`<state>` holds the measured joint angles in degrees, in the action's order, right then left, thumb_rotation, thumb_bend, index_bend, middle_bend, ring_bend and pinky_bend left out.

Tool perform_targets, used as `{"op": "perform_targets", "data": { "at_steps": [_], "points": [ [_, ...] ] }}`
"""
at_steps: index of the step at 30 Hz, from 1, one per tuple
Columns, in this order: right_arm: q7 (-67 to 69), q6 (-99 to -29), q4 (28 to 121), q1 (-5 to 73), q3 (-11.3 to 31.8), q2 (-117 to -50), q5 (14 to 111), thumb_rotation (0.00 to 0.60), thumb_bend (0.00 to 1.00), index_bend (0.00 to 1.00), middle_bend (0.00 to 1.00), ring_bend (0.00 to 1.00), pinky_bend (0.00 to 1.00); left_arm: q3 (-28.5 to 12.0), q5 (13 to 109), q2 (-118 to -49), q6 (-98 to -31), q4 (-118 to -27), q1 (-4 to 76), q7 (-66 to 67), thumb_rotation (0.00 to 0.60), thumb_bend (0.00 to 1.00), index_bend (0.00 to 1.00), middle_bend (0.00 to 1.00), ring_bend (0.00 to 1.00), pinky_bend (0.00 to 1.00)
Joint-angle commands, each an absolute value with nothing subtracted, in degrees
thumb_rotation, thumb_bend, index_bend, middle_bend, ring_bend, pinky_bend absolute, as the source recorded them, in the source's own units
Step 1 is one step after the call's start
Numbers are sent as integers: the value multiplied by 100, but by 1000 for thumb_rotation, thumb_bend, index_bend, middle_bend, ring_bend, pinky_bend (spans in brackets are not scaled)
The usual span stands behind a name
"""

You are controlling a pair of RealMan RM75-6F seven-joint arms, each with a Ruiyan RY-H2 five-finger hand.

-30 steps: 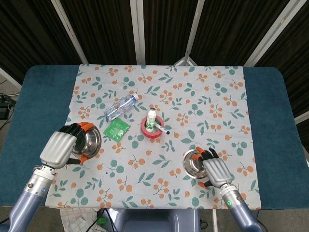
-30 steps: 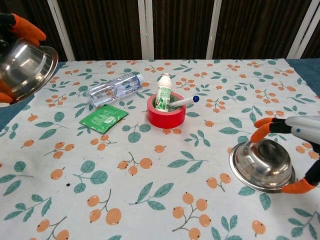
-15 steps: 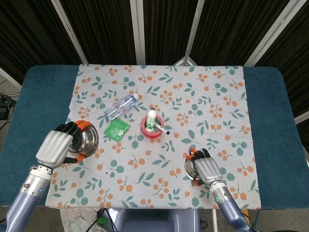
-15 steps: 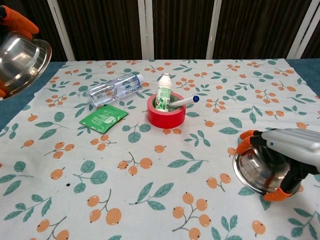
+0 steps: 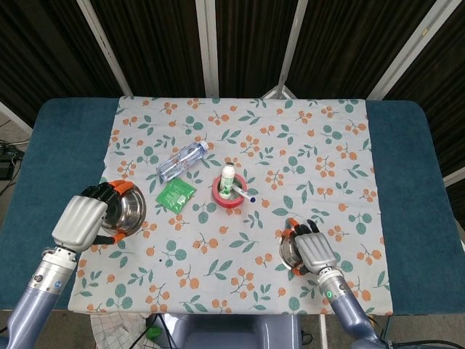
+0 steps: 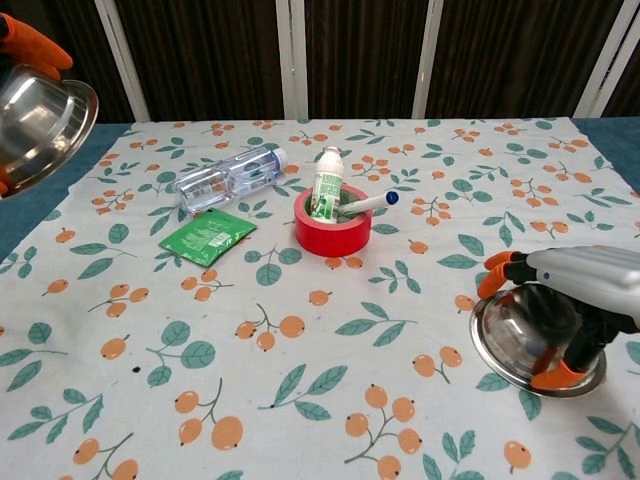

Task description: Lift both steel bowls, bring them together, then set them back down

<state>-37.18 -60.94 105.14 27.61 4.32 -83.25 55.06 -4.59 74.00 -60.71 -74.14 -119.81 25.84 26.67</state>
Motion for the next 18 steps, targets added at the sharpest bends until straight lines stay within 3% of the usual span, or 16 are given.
{"op": "perform_targets", "data": {
  "at_steps": [1, 11, 18],
  "points": [
    [-3748, -6091, 10541, 2802, 392, -8273, 5448, 600, 132, 249, 86, 191, 0, -465, 7389, -6085, -7395, -11971, 2585, 2684, 600, 0, 176, 176, 240, 319],
    [-3836, -6118, 10590, 2933, 284, -8168, 5238, 600, 132, 270, 91, 206, 6, -501, 7413, -6155, -7408, -11996, 2582, 2815, 600, 0, 177, 176, 239, 319],
    [-3828, -6169, 10594, 2993, 226, -8156, 5196, 600, 132, 308, 175, 293, 78, -517, 7395, -6162, -7427, -12000, 2557, 2860, 600, 0, 177, 176, 240, 319]
  ]
}}
